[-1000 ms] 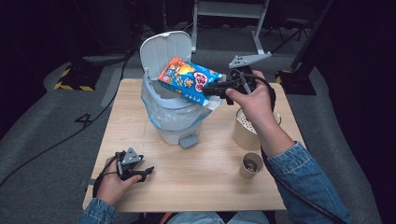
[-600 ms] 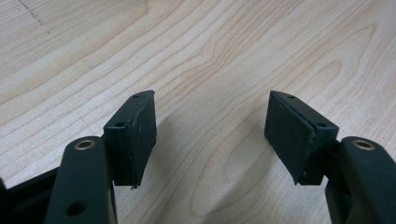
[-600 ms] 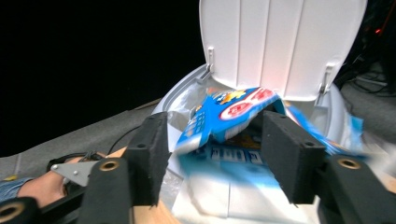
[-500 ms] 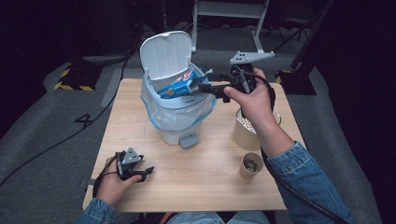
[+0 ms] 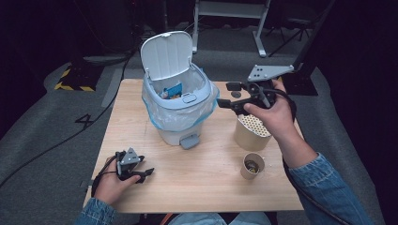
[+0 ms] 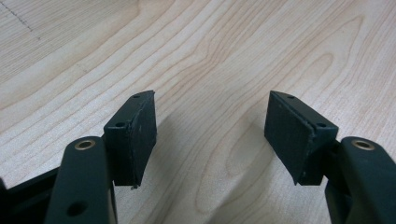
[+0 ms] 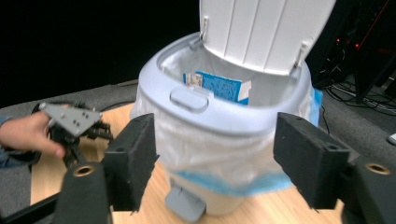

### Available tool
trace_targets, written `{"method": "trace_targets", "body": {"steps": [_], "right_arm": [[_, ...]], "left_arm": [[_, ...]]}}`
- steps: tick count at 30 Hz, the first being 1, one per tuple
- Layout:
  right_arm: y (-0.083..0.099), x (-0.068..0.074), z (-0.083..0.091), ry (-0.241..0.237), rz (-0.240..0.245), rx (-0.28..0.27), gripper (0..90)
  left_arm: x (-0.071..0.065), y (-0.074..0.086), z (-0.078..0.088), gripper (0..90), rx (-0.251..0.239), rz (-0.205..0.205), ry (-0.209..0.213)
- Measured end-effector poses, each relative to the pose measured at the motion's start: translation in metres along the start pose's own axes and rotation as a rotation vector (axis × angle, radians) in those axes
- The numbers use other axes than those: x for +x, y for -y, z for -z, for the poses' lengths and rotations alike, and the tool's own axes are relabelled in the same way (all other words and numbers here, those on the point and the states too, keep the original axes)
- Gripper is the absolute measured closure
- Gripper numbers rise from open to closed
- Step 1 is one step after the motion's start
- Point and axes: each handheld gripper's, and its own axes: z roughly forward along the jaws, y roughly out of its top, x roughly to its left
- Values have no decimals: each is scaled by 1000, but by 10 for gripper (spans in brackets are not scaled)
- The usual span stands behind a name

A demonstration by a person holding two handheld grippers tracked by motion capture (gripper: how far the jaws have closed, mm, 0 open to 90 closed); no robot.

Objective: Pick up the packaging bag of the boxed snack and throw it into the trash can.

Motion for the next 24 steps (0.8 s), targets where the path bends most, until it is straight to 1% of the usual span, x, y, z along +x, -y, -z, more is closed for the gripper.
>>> {"method": "trace_targets", "body": {"steps": [1,2,5,8,9,10,13,16,17,20,24], "right_arm": [[3,-1,3,-1,-2,1,284],[12,-2,12,0,-8,5,259],[23,-4,25,8,-5,17,245],[35,-5,39,19,-14,18,237],[35,-5,39,19,-14,18,237],[44,-5,49,27,-22,15,231],[51,-5,55,34,-24,19,226],[66,-6,67,42,-32,27,218],[73,-7,72,45,-36,31,211],[86,-7,79,55,-37,43,202],[108,-8,89,56,-53,56,195]], "left_arm": [[1,0,0,346,1,-6,1],[1,0,0,345,2,-5,1],[2,0,0,344,0,-8,4],[2,0,0,343,0,-8,2],[2,0,0,343,-1,-2,3],[2,0,0,343,-1,-1,3],[2,0,0,343,-2,-1,3],[2,0,0,343,-2,-1,3],[2,0,0,343,-1,-2,2],[2,0,0,343,-1,-3,1],[2,0,0,343,0,-7,0]]}}
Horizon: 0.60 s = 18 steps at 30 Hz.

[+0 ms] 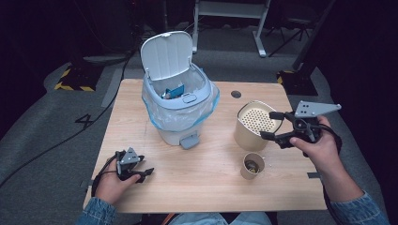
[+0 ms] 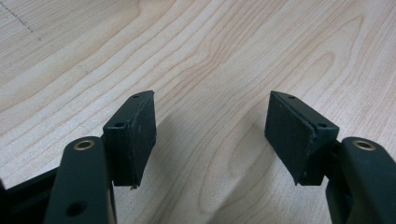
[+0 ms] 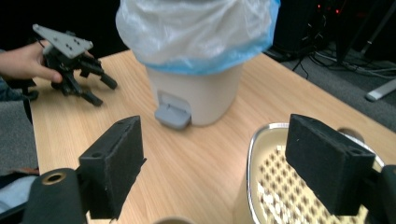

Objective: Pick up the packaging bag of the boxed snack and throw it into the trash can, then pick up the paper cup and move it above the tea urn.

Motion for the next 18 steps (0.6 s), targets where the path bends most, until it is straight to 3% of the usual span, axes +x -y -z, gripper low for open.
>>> {"method": "trace_targets", "body": {"steps": [2,12,18], "right_arm": [[4,0,1,5,-4,4,192],[69,6,7,22,-20,44,173],[92,8,8,2,-36,47,173]], "left_arm": [[0,0,0,343,0,-1,-1],[0,0,0,343,-1,9,0],[0,0,0,349,-2,11,-3]]}}
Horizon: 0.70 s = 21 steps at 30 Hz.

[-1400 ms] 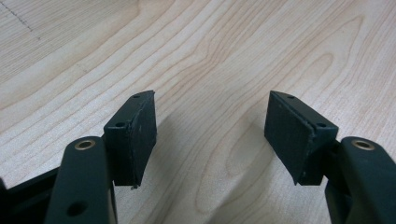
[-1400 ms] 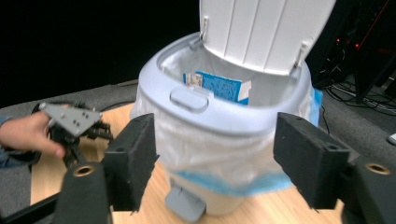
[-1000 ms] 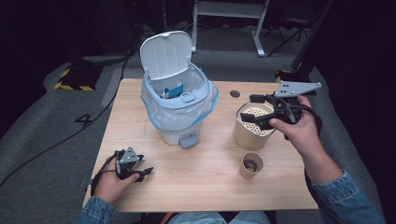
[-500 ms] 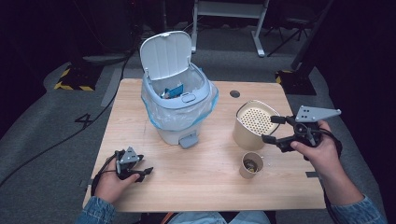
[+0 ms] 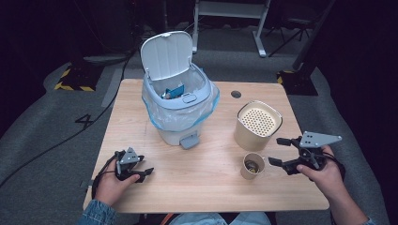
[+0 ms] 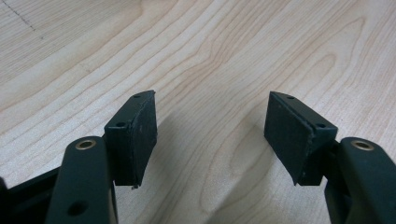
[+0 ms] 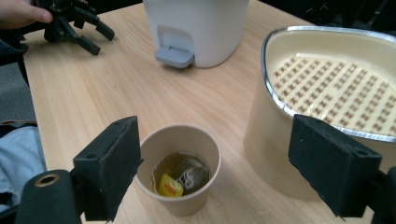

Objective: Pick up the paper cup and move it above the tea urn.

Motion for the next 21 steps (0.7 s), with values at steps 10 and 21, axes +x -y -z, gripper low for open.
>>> {"method": "trace_targets", "body": {"steps": [10,21], "right_arm": [[43,1,-7,-29,-44,32,177],[80,7,-37,-65,-62,67,179]], "left_arm": [[0,1,1,348,1,1,-6],[0,1,1,348,1,1,-5]]}}
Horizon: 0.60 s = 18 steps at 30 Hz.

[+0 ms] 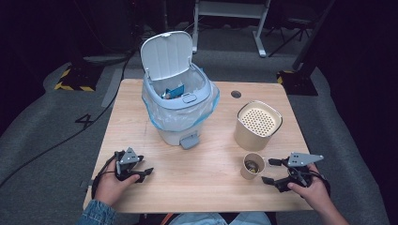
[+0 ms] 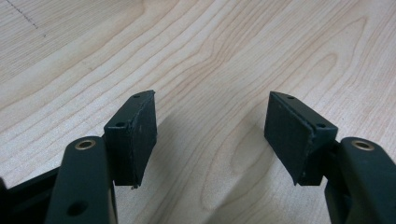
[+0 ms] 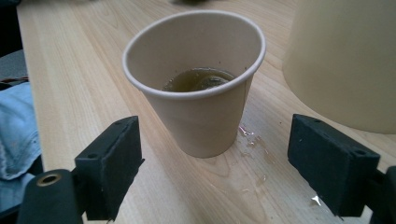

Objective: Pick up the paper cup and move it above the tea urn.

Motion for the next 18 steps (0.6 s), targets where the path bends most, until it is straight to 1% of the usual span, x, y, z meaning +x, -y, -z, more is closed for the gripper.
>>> {"method": "trace_targets", "body": {"steps": [3,9,12,13,14,16,18], "right_arm": [[3,0,-10,-3,-5,-3,181],[6,0,-27,-16,0,15,189],[7,2,-31,-23,-10,11,192],[7,2,-33,-26,-12,5,195],[7,3,-38,-28,-39,-13,198],[7,4,-42,-28,-49,-30,199],[6,6,-45,-23,-45,-46,203]], "left_arm": [[0,0,0,348,1,-2,-1],[0,0,0,347,1,-2,-1],[0,0,0,347,1,-2,0],[0,0,0,347,1,-1,-1],[0,0,0,348,1,-2,-1],[0,0,0,348,1,-1,-1],[0,0,0,347,1,-2,-1]]}}
